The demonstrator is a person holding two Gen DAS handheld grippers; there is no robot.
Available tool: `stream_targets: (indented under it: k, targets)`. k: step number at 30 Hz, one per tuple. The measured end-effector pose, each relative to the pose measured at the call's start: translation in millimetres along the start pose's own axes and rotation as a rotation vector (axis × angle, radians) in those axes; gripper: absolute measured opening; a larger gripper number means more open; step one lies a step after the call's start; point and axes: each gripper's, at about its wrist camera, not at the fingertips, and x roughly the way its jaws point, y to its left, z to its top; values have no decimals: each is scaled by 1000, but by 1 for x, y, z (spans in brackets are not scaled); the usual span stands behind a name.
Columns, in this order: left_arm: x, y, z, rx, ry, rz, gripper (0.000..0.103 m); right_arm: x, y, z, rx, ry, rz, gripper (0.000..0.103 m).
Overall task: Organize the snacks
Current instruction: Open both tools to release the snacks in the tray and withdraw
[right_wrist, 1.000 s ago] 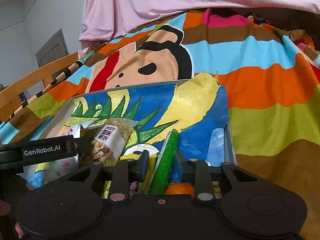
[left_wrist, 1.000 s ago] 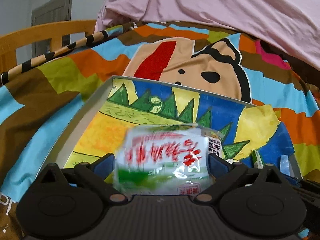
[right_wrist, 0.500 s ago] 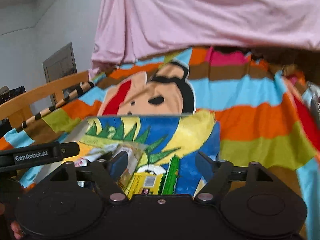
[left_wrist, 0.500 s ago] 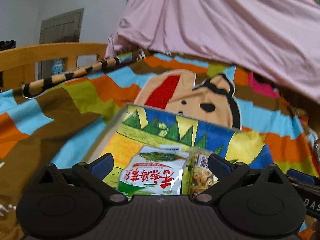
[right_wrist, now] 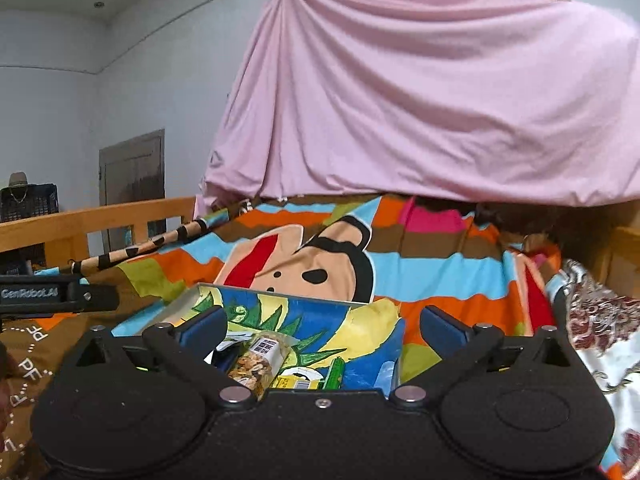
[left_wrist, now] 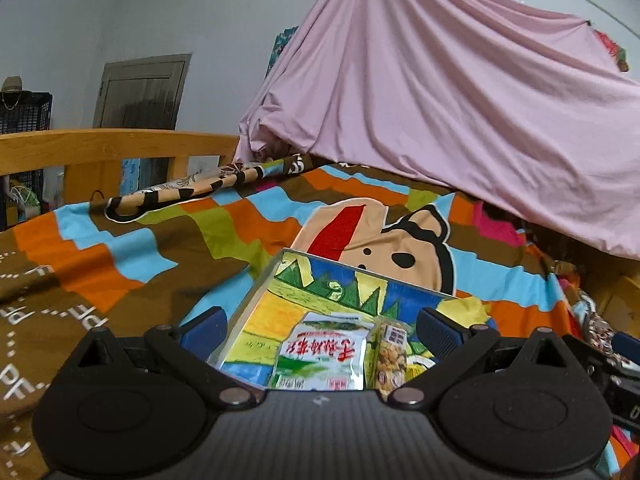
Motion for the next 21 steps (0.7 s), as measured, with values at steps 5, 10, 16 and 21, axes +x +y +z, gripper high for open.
stream_targets:
  k: [5,10,16,21]
  targets:
    - [-30,14,-10,0,-11,-20,103,-35,10,-4,-23,-52,-99,102]
    - [-58,27,-16,-6,-55,-16,103,-70,17,-11,-10,-77,-136,102]
    - [-88,36,-20,23,-118,-3,103,-103,25,-16,5,-76,-174,102]
    - [-113,41,-28,74,-139,-7,103,-122,28,-24,65,-26,-218,102]
